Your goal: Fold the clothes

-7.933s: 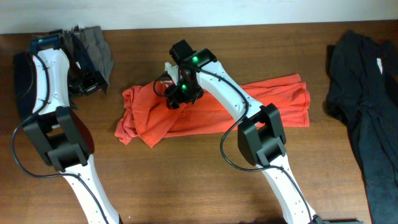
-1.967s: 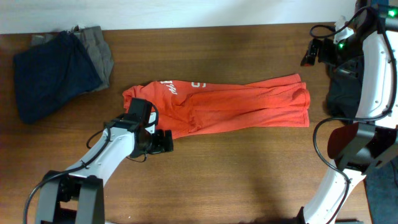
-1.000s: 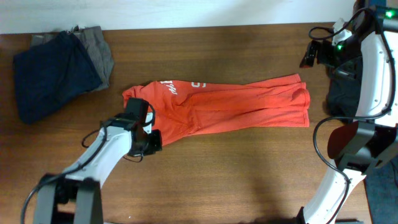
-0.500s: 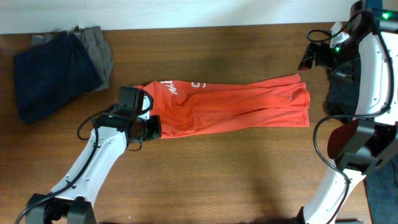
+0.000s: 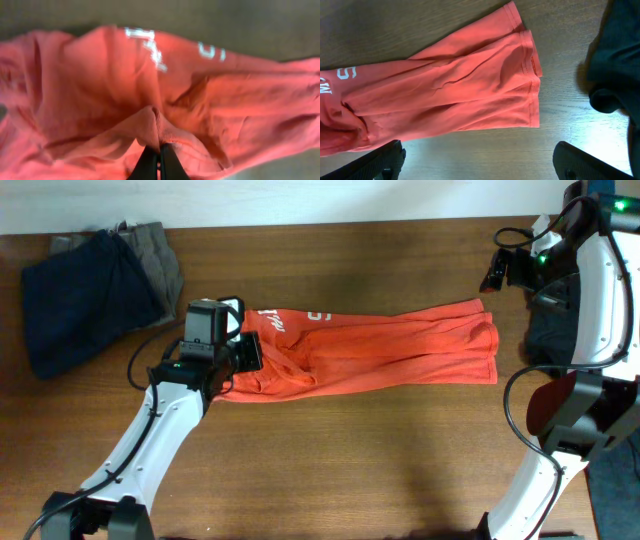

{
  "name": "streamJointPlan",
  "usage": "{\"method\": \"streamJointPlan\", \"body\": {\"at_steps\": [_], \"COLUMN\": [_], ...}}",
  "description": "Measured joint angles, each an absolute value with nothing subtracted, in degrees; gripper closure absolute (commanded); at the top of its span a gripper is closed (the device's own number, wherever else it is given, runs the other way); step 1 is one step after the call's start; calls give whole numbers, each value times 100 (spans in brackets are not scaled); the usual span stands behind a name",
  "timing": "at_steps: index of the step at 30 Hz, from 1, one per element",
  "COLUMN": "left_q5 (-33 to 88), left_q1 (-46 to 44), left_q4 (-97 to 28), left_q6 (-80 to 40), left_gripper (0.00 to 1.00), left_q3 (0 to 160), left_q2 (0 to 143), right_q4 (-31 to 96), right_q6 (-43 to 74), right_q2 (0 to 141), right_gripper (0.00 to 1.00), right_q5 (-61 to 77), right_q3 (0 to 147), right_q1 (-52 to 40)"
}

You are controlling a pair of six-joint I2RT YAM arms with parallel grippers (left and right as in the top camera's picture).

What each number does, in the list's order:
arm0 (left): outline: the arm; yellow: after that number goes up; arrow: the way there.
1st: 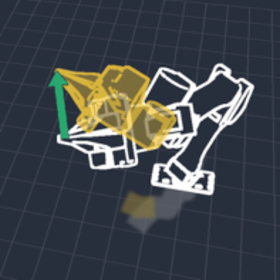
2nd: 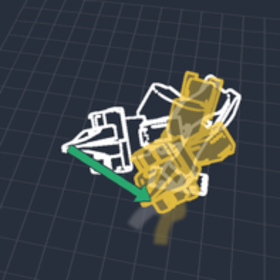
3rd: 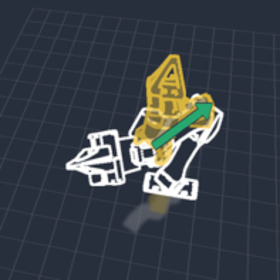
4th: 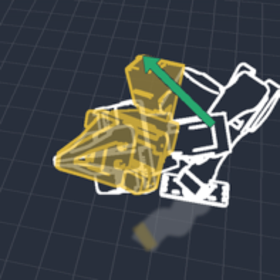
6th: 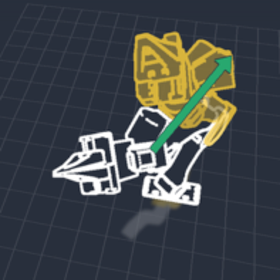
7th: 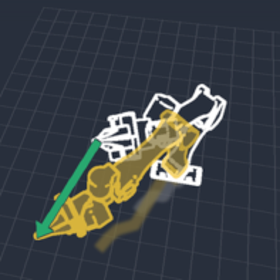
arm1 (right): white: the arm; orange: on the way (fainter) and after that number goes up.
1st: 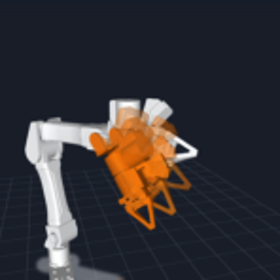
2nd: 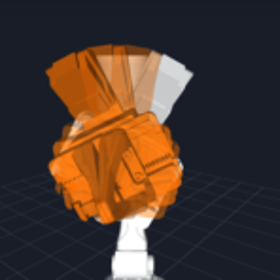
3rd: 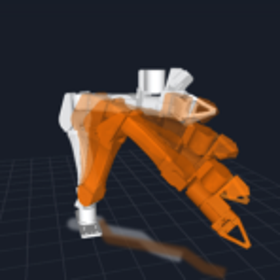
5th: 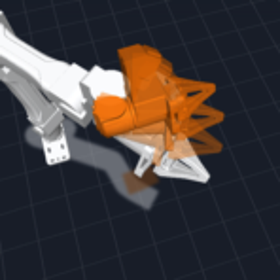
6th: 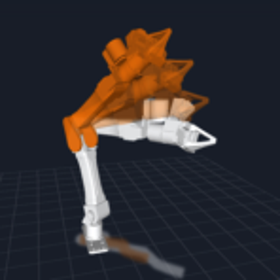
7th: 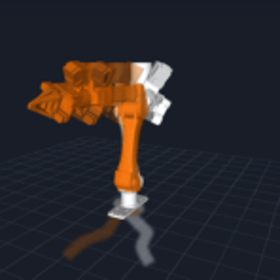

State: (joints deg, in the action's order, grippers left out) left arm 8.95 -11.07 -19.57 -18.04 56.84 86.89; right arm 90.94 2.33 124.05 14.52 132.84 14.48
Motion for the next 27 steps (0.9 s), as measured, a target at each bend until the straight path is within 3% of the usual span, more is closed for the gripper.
{"method": "streamJointPlan", "body": {"at_steps": [6,8,13,14,15,19,24,27], "left_q5": [790,657,209,132,95,-12,-3,235], "left_q1": [-1107,-1107,-1107,-1107,-1107,-1107,-1107,-1107], "left_q4": [-1514,-1406,-919,-832,-731,-464,-954,-1942], "left_q6": [-1804,-1811,-1846,-1846,-1848,-1839,-1691,-1645], "left_gripper": [96,71,64,58,40,19,4,3], "left_q3": [5697,5697,5697,5697,5697,5732,5896,6110], "left_q2": [8899,9179,9863,9937,9972,9988,9513,8820], "right_q4": [9087,9085,9080,9083,9078,9083,9083,9083], "right_q6": [233,233,235,235,233,228,139,126], "right_q2": [12405,12405,12405,12405,12405,12405,12405,12405], "right_gripper": [1,1,1,1,1,1,1,1], "right_q5": [1450,1452,1450,1450,1450,1450,1448,1450], "right_q3": [13284,13284,13284,13284,13284,13284,13284,13284], "right_q1": [1448,1448,1345,1317,1271,1131,1114,1114]}}
